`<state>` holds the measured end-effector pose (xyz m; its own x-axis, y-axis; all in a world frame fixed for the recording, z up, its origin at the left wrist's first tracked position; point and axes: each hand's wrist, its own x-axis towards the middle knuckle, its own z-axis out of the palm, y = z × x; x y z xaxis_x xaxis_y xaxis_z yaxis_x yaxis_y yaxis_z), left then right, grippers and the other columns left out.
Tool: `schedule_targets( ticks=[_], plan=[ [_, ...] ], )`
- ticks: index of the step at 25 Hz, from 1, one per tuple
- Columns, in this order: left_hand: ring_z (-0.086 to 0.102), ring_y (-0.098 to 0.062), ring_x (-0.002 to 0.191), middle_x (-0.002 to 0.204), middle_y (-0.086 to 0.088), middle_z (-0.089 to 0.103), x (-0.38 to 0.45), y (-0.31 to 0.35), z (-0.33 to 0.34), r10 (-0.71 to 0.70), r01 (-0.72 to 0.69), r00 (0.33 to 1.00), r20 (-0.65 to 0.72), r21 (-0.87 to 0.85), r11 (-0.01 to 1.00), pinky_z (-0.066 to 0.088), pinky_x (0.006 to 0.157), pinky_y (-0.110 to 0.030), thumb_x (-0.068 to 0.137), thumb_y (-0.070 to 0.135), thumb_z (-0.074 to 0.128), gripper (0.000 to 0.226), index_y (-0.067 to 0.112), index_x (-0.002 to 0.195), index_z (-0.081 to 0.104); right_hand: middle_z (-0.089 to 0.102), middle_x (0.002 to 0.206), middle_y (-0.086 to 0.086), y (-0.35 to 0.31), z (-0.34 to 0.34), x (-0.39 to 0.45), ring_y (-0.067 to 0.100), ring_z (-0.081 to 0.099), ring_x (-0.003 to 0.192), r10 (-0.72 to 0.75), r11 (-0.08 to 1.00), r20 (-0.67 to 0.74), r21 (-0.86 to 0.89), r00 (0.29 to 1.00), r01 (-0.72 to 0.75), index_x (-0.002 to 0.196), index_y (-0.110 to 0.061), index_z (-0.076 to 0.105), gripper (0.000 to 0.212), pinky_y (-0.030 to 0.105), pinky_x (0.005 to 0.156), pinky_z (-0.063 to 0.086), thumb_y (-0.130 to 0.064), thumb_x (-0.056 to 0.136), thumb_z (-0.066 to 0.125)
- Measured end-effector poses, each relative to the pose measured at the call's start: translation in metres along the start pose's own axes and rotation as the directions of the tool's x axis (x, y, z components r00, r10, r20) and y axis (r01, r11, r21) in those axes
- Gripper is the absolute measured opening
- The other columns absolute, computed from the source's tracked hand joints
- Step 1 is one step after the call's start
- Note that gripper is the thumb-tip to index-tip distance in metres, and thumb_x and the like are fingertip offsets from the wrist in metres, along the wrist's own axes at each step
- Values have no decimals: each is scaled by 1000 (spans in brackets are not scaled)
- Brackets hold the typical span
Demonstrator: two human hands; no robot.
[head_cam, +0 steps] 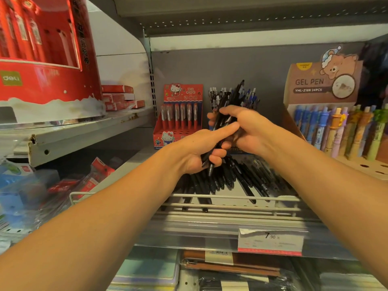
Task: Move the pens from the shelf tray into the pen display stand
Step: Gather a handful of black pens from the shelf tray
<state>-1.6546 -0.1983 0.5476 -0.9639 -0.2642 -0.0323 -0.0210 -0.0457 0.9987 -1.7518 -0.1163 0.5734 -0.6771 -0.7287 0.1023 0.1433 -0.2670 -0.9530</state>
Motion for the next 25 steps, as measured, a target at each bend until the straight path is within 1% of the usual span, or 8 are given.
schedule_targets(
  ticks=[4, 8, 11, 13, 16, 18, 21, 25],
  plan=[
    [30, -4, 42, 61, 3, 48, -2, -1, -1, -19, 20, 1000, -25, 60, 998, 24, 35, -15, 94, 22, 70, 15, 14, 92, 57, 78, 87, 8, -1, -1, 0, 22, 73, 83, 20, 998, 38, 62, 999, -22, 119, -4, 59, 23, 38, 67, 61, -20, 103, 52],
    [31, -4, 41, 61, 2, 51, -5, -1, -2, -114, 114, 993, 2, 94, 989, 23, 34, -14, 96, 21, 67, 17, 10, 106, 59, 77, 88, 12, -3, -3, 8, 26, 70, 87, 3, 986, -15, 168, 1000, 0, 118, -3, 57, 23, 41, 72, 55, -18, 106, 46],
    [31, -4, 39, 58, 4, 44, -8, -1, -3, -244, 230, 969, 43, 212, 950, 25, 33, -13, 100, 19, 61, 14, 10, 110, 57, 73, 74, 10, -9, -7, 13, 25, 70, 82, -67, 962, -141, 253, 988, 101, 104, -2, 57, 22, 38, 63, 55, -15, 108, 41],
    [29, -3, 38, 55, 6, 35, -10, 0, -4, -297, 278, 954, 36, 253, 927, 24, 33, -13, 102, 17, 57, 5, 12, 102, 57, 68, 76, 10, -12, -10, 16, 24, 68, 73, -152, 941, -242, 260, 958, 215, 110, -3, 52, 19, 39, 62, 57, -16, 109, 38],
    [26, -4, 37, 52, 6, 30, -12, 2, -7, -235, 246, 969, -76, 210, 946, 21, 33, -13, 105, 16, 50, 11, 11, 97, 56, 59, 70, 8, -15, -15, 14, 20, 57, 56, -333, 915, -381, 91, 862, 393, 98, -10, 42, 13, 33, 53, 55, -14, 110, 36],
    [28, -7, 40, 57, 3, 32, -7, 1, -9, -17, 66, 970, -244, 192, 979, 22, 35, -16, 105, 16, 49, 16, 3, 111, 56, 59, 73, 9, -11, -14, 7, 19, 58, 57, -316, 946, -310, -29, 897, 324, 95, -11, 44, 15, 32, 50, 56, -12, 109, 39],
    [32, -10, 47, 63, 1, 39, 2, 4, -10, 245, -233, 860, -448, 82, 969, 26, 39, -20, 103, 32, 55, 37, 2, 126, 55, 65, 84, 14, 0, -1, -8, 21, 65, 68, -67, 994, -60, -87, 996, 61, 96, -5, 59, 13, 33, 47, 59, -10, 104, 50],
    [45, -11, 49, 63, 0, 54, 1, 10, -13, 179, -245, 896, -406, -116, 963, 32, 51, -26, 92, 35, 72, 24, 14, 97, 63, 73, 69, 17, 6, 15, -22, 25, 73, 58, 25, 997, 173, -71, 985, -13, 107, 4, 58, 16, 32, 49, 59, -10, 104, 49]
  ],
)
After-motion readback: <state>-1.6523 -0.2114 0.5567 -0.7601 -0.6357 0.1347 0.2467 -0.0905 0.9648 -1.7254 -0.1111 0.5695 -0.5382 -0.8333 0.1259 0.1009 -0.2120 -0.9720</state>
